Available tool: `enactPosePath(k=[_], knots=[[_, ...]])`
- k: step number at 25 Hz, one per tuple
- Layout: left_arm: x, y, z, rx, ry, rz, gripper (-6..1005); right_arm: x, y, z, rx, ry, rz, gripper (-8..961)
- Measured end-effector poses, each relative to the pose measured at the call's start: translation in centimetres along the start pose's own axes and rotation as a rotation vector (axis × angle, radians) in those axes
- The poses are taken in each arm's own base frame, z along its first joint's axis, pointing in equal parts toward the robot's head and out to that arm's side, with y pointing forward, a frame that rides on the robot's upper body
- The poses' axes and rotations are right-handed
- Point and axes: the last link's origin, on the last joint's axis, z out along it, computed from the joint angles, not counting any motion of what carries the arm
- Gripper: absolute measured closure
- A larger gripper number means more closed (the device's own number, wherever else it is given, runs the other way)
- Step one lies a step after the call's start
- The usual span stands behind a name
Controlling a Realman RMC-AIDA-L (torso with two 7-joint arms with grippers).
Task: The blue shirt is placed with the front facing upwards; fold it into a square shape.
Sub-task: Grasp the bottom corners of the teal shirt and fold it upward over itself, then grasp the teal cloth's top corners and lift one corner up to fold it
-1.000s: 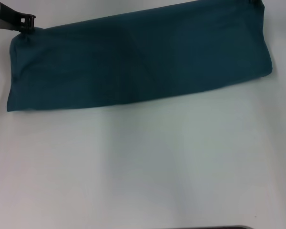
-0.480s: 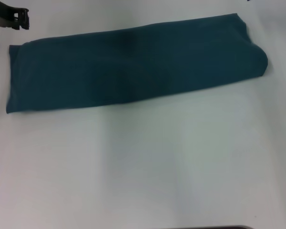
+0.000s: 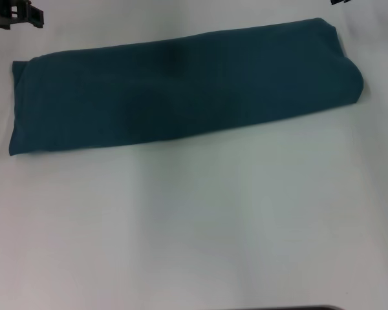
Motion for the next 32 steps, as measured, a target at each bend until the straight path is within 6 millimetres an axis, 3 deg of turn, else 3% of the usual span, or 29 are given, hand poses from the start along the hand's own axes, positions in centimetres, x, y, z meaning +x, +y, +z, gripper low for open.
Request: enactPosePath(k=[6,11,17,22,27,32], knots=[[-0.1,-0.3,-0.1,-0.004,-0.003,-0.019,367,0.1,-0.8,-0.3,-0.008,0.015,0.043,213],[0.0,-1.0,-1.4,-0.076,0.04,-0.094,263,0.8,-1.5,-1.0,-0.068,0.002,0.122,73],[-1.5,-2.7,-5.1,-0.441,0.141,-0.245,195,3.4,-2.2,-4.5,-0.413,-0.152,0.308,19],[-5.2,-3.7,-6.7,-0.706,0.161,-0.319,200,7.2,-1.9,-6.8,-0.638,-0.265,0.315,20],[-8.8,-3.7,-8.0,-0.89,0.181,-0.295,201,10.8,-1.0,-7.9,-0.745,-0.356,0.258,22],[-11.7,-3.8,-7.1,-0.936,0.144,-0.377,201,13.1,0.4,-7.2,-0.843,-0.374,0.313,22]])
